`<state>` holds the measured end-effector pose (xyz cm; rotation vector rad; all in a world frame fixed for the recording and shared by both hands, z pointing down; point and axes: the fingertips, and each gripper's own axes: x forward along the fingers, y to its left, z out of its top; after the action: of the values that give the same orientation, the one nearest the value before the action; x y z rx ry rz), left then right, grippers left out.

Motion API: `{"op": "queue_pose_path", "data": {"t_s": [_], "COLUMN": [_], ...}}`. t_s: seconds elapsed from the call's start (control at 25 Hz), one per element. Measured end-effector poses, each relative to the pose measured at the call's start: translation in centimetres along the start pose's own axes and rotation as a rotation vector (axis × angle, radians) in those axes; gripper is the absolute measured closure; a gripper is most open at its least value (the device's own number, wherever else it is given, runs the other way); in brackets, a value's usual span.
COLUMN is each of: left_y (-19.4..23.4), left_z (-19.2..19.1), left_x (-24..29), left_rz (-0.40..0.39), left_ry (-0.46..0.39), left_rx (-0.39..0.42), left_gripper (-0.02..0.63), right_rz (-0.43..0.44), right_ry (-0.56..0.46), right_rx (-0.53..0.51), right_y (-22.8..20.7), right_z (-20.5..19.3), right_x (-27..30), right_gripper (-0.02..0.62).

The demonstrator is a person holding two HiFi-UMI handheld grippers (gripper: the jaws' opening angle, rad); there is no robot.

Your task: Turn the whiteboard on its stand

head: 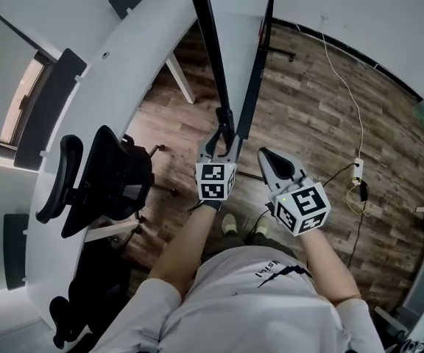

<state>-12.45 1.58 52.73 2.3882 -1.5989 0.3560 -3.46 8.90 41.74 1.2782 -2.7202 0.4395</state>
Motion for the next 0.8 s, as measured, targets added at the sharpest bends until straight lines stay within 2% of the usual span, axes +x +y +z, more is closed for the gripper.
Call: {"op": "queue_pose_path", "data": {"t_s": [0.4,0.64,0.8], "left_y": [-3.5,-5.8,-6.8], "left_z": [1.9,5.2,8.3], "left_x": [-6.1,-8.4,-9.5], "left_rz": [-0.080,-0.117,-0.124], "left_ry": [-0.042,-0.084,-0.144], "left_rx": [-0.036,-0.074,-0.085], "left_gripper": [0.428,0.522,0.583], "right_rz": [0.030,0.016,0.006], "right_ry": [-0.002,-0.020,-0.034], "right_rx": [-0.002,-0.001,-0.003], "right_y": [1.2,0.8,0.5], "right_z": [-0.4,0.4,1.0], "right_x": [-0.4,-1.4,-1.6], "right_gripper": [0.581,0.581,0.581]}}
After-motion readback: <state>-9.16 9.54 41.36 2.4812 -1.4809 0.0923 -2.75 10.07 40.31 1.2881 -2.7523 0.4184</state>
